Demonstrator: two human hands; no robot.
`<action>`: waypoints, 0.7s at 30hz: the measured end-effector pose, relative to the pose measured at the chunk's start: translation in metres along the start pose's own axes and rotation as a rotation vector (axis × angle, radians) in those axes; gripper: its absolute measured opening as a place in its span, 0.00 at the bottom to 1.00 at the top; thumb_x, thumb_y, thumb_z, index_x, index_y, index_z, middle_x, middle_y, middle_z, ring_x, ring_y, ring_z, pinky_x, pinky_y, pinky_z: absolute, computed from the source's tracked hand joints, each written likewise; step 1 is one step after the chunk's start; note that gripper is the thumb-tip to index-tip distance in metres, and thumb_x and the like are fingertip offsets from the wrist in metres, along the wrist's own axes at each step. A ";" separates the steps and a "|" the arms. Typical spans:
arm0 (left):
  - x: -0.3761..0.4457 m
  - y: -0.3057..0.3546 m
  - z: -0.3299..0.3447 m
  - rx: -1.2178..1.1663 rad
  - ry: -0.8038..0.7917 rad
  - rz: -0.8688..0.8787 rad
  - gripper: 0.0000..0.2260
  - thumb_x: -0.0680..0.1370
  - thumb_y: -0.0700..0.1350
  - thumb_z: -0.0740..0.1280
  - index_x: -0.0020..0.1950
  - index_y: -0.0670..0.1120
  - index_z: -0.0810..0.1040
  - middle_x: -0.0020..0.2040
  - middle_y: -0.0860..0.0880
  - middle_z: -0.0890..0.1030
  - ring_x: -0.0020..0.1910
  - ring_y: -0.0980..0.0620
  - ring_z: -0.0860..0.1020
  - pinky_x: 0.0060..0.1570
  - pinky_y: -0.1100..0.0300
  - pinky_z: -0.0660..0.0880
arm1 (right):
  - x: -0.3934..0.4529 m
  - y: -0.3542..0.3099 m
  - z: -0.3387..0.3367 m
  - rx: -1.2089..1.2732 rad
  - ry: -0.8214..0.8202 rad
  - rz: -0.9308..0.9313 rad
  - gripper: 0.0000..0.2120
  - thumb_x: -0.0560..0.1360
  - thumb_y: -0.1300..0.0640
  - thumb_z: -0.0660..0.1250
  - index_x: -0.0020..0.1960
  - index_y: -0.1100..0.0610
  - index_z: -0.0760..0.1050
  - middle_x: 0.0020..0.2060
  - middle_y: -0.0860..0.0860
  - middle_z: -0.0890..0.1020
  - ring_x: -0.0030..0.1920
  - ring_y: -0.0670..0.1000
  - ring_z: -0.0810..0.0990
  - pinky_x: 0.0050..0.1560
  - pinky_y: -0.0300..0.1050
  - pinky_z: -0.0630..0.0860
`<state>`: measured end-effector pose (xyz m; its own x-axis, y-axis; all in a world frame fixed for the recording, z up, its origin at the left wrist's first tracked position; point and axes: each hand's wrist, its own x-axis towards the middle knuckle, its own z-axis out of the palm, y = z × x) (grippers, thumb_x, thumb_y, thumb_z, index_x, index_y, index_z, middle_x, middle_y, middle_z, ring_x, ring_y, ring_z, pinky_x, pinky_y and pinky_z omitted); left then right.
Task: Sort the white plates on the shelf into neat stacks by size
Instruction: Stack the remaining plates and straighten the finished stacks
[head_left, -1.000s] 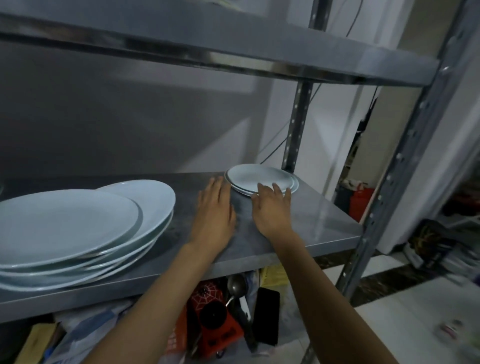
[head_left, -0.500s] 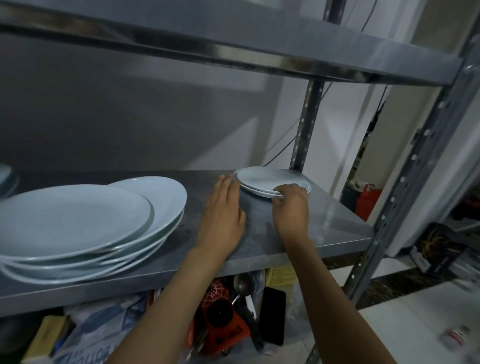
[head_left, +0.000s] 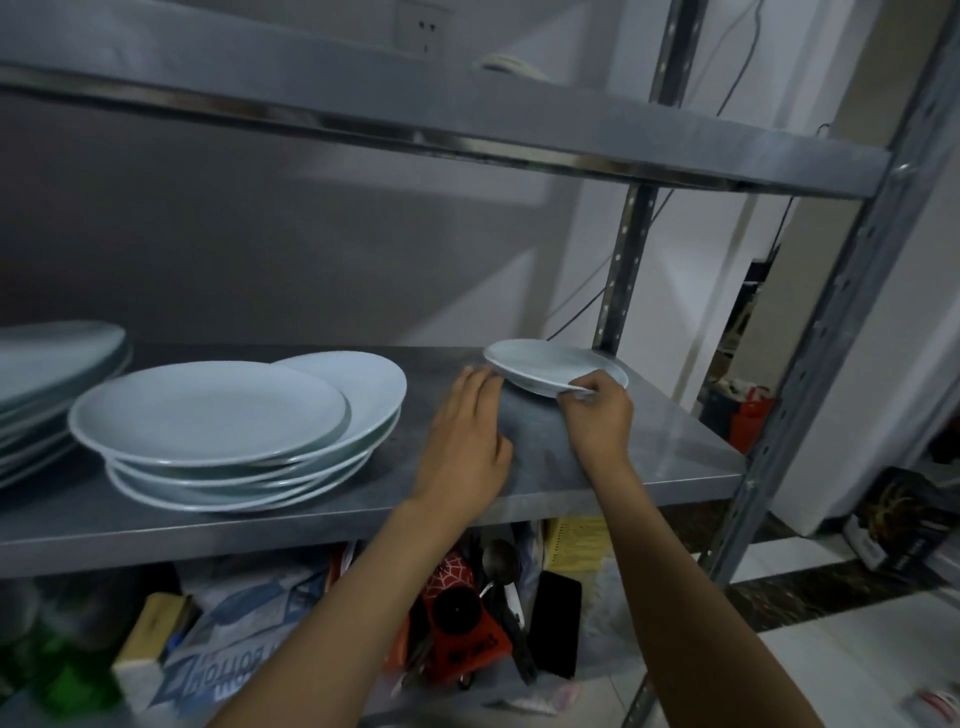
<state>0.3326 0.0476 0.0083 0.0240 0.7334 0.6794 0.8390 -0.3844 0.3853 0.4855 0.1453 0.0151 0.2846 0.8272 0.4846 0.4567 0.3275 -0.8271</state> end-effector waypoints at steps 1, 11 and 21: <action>0.000 0.000 -0.005 0.003 0.005 0.006 0.29 0.75 0.37 0.62 0.76 0.42 0.58 0.77 0.44 0.57 0.77 0.49 0.50 0.73 0.59 0.48 | -0.001 -0.002 0.000 0.016 0.005 0.000 0.02 0.71 0.65 0.69 0.42 0.59 0.78 0.37 0.50 0.81 0.39 0.47 0.78 0.38 0.34 0.70; -0.003 0.011 -0.052 0.061 0.088 0.103 0.30 0.76 0.35 0.62 0.77 0.44 0.57 0.77 0.45 0.59 0.77 0.48 0.54 0.74 0.57 0.52 | -0.029 -0.058 -0.005 0.146 0.091 -0.170 0.04 0.70 0.66 0.73 0.43 0.61 0.79 0.45 0.48 0.79 0.48 0.43 0.73 0.46 0.17 0.61; -0.003 -0.009 -0.111 0.385 0.338 0.089 0.23 0.69 0.34 0.72 0.64 0.45 0.76 0.60 0.44 0.77 0.63 0.40 0.72 0.67 0.36 0.62 | -0.070 -0.131 0.006 0.389 -0.170 -0.183 0.07 0.67 0.69 0.73 0.41 0.58 0.81 0.48 0.49 0.82 0.49 0.35 0.77 0.48 0.21 0.68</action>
<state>0.2644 -0.0130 0.0718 -0.0188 0.4604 0.8875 0.9824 -0.1562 0.1019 0.4005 0.0475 0.0877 0.0720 0.7921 0.6061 0.1269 0.5955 -0.7933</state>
